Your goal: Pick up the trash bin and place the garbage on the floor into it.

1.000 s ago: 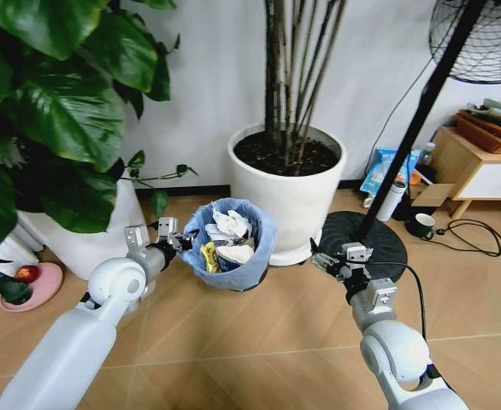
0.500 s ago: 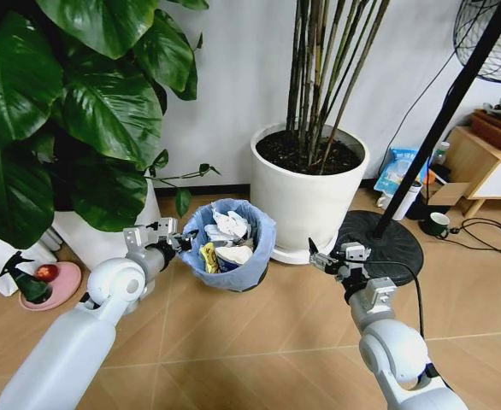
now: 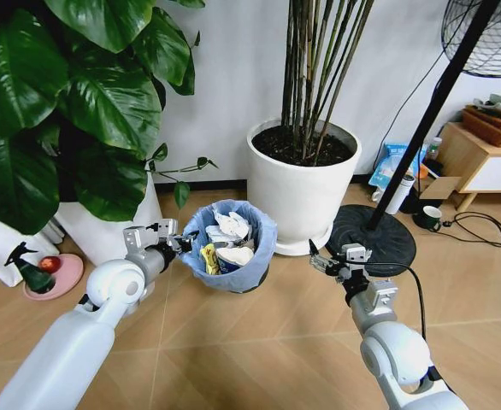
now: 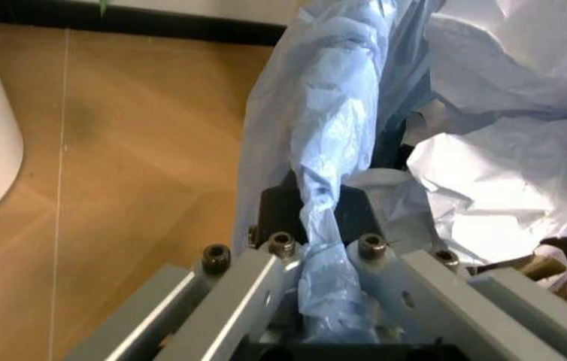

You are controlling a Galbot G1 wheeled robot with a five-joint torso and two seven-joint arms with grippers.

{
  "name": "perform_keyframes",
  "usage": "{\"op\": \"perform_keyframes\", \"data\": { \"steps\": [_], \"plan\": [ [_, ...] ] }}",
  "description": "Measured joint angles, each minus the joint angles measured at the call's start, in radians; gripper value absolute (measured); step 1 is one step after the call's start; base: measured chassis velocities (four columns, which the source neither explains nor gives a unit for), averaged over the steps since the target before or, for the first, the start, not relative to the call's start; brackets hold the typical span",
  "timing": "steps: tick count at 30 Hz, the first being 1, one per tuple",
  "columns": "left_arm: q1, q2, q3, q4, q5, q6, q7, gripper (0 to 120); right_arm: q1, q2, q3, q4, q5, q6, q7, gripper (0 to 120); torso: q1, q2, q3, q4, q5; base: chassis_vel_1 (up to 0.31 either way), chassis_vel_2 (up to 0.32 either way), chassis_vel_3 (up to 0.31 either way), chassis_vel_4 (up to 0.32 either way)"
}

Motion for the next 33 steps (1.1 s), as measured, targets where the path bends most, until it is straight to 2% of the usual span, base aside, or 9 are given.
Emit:
{"op": "perform_keyframes", "data": {
  "steps": [33],
  "plan": [
    [0.019,0.012,-0.006,-0.019,-0.004,-0.004,-0.002,0,-0.039,0.016,0.003,0.024,-0.034,0.017,-0.013,100,0.0,0.0,0.0,-0.0003,0.0001,0.144,-0.15,-0.151,0.153]
  ]
}}
